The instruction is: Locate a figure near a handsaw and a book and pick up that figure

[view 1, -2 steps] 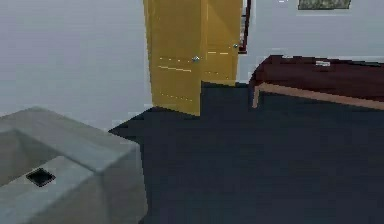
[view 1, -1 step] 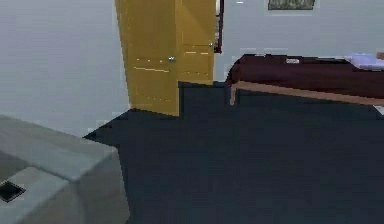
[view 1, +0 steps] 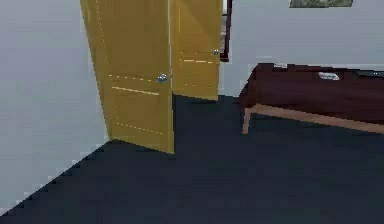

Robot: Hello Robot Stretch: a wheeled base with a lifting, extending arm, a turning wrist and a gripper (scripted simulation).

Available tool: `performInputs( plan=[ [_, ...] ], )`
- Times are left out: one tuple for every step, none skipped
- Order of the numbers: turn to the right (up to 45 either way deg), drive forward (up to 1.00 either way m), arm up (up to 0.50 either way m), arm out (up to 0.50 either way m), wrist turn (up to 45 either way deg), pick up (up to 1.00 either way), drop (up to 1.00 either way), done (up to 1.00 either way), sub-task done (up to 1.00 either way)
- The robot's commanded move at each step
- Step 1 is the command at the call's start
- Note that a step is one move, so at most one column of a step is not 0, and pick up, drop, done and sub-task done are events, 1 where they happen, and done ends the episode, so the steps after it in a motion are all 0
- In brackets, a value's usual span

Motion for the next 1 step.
performInputs(
  plan=[
    [0.0,1.0,0.0,0.0,0.0,0.0,0.0,0.0,0.0]
  ],
)
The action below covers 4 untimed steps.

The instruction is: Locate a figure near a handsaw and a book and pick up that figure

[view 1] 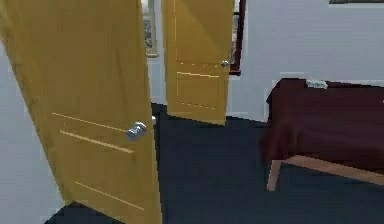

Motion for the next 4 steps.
performInputs(
  plan=[
    [0.0,1.0,0.0,0.0,0.0,0.0,0.0,0.0,0.0],
    [12.0,0.0,0.0,0.0,0.0,0.0,0.0,0.0,0.0],
    [0.0,0.2,0.0,0.0,0.0,0.0,0.0,0.0,0.0],
    [-42.0,0.0,0.0,0.0,0.0,0.0,0.0,0.0,0.0]
  ],
)
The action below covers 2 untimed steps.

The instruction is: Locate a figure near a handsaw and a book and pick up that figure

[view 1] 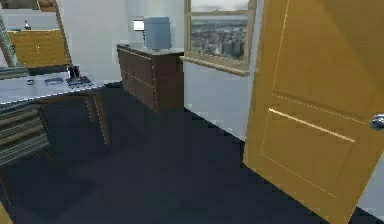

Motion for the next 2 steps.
performInputs(
  plan=[
    [0.0,0.55,0.0,0.0,0.0,0.0,0.0,0.0,0.0],
    [-45.0,0.0,0.0,0.0,0.0,0.0,0.0,0.0,0.0]
  ],
)
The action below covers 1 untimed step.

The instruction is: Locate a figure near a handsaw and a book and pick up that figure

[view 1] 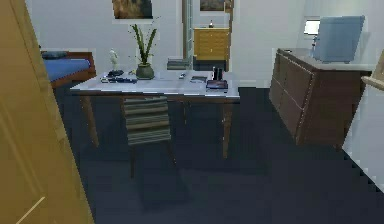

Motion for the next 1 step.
performInputs(
  plan=[
    [-6.0,0.0,0.0,0.0,0.0,0.0,0.0,0.0,0.0]
  ],
)
